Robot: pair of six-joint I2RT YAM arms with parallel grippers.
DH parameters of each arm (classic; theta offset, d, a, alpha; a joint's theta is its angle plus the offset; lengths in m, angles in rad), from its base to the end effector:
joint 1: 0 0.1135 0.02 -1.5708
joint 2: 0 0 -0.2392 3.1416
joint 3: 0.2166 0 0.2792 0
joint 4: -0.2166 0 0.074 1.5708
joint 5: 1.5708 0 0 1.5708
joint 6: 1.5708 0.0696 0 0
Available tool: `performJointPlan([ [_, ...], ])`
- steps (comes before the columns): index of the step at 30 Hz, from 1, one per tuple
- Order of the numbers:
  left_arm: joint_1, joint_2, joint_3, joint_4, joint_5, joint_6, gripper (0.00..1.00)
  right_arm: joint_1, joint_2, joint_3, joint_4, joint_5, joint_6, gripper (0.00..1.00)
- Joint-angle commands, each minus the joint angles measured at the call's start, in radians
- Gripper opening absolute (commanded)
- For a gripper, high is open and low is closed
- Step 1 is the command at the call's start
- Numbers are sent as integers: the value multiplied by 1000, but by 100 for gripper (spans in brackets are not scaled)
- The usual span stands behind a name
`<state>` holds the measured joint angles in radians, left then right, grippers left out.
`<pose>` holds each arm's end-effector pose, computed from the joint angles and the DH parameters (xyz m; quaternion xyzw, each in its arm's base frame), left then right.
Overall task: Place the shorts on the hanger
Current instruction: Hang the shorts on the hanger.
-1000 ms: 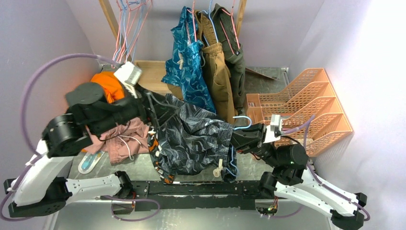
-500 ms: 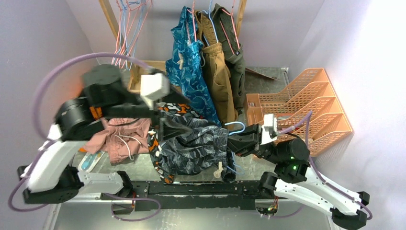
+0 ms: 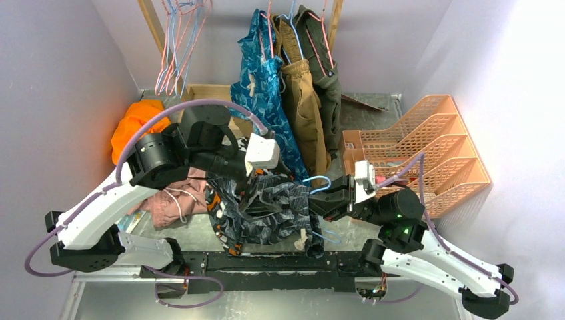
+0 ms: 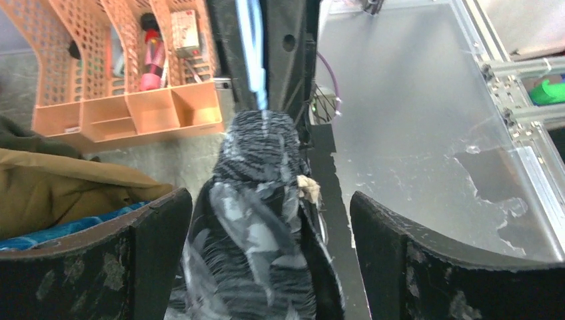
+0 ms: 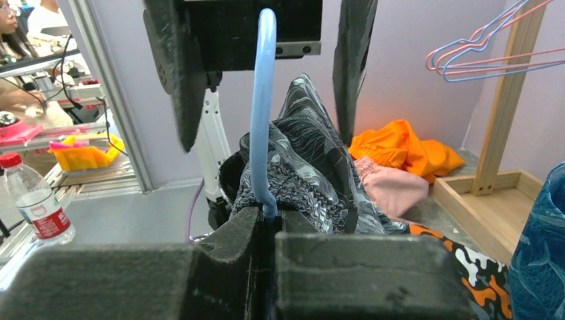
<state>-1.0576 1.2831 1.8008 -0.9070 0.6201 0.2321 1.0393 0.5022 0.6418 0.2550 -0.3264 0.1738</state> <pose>0.1024 -0.2640 0.4804 0.6112 0.5299 -0.4449 0.3842 0.0827 0.1847 0.3798 -0.3523 0.4403 0.5420 0.6231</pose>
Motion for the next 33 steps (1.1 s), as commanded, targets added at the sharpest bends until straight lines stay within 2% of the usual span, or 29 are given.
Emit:
performJointPlan([
  [1, -68, 22, -21, -26, -9, 20, 92, -5, 8, 48, 9, -32, -22, 0],
  [8, -107, 41, -2, -62, -98, 11, 90, -5, 1, 25, 47, -28, -9, 0],
  [15, -107, -1, 48, -65, -168, -23, 94, -4, 0, 0, 99, -34, 12, 0],
  [23, -107, -70, -35, -79, -245, -58, 95, -4, 13, -15, 145, -41, 29, 0],
  [26, -107, -41, -53, -118, -238, -55, 92, -5, 24, -8, 146, -48, 29, 0],
  [33, -107, 2, -52, -141, -233, -24, 79, -5, 43, 13, 136, -72, 32, 0],
])
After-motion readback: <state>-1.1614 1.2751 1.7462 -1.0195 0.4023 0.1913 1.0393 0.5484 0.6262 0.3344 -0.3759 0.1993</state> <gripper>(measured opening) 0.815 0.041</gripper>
